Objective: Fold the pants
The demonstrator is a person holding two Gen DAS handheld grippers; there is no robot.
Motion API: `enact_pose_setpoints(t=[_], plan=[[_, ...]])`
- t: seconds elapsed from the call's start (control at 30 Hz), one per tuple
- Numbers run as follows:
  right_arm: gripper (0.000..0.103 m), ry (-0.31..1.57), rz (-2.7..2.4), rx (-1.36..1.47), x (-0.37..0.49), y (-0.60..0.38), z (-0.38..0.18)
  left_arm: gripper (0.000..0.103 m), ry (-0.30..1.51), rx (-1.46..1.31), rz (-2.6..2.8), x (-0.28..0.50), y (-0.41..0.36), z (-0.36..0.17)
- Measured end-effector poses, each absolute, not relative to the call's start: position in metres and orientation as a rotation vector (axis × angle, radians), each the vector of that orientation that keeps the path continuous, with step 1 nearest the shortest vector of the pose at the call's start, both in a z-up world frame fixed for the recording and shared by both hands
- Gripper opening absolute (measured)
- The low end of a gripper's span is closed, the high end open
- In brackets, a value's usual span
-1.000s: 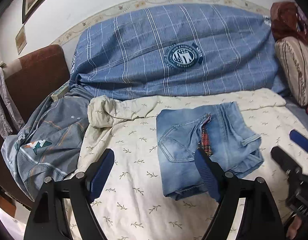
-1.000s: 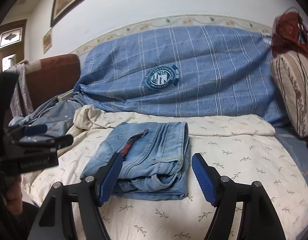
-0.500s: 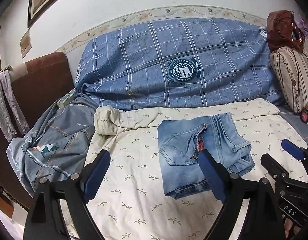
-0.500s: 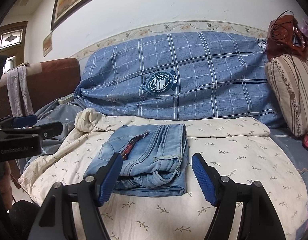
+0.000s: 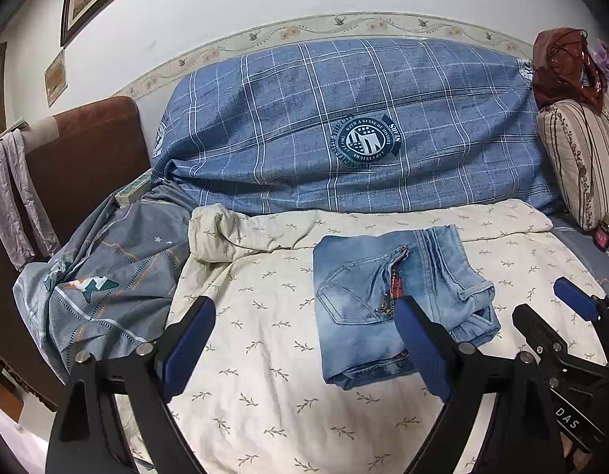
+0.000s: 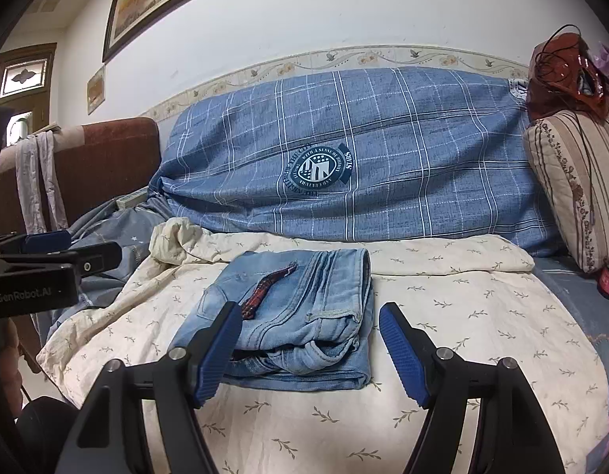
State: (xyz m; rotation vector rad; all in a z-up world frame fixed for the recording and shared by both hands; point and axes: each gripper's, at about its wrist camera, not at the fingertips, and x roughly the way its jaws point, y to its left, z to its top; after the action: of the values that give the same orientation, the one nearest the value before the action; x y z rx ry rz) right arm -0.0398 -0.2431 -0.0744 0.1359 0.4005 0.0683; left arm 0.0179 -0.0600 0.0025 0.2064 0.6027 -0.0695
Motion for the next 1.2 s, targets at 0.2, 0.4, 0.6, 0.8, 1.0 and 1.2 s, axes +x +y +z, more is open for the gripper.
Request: enact_pose_setpoints(t=[0.2,0.4,0.6,0.8,1.0,1.2], plan=[[0.075,0.4,0.067,0.134,-0.0403,-0.2431,-0.0742,0.099,0.582,0.205,-0.063,0.0139,-0.0599,0.0064],[0.075,0.402,0.067,0.138,-0.0409,-0.2448,-0.0743,0.099,0.582,0.205,-0.069,0.0132,-0.0602,0.0074],[0.075,0.402,0.065,0.135,-0.0419,-0.2448,-0.0741,0.099,0.578,0.198,-0.072,0.0111,-0.0603,0.0096],[0.075,0.411,0.065,0.133,-0.0406,-0.2452,-0.0754,0.1,0.582,0.196,-0.071,0.0106,-0.0599,0.0087],[0.075,0.414,0.065,0.127,-0.0399,-0.2448,-0.0761,0.1,0.585,0.196,-0.067,0.011,-0.0599,0.0073],[0.075,0.42,0.064,0.125,-0.0386,-0.2449,-0.0767,0.1,0.594,0.187,-0.06,0.0123,-0.0577,0.0055]])
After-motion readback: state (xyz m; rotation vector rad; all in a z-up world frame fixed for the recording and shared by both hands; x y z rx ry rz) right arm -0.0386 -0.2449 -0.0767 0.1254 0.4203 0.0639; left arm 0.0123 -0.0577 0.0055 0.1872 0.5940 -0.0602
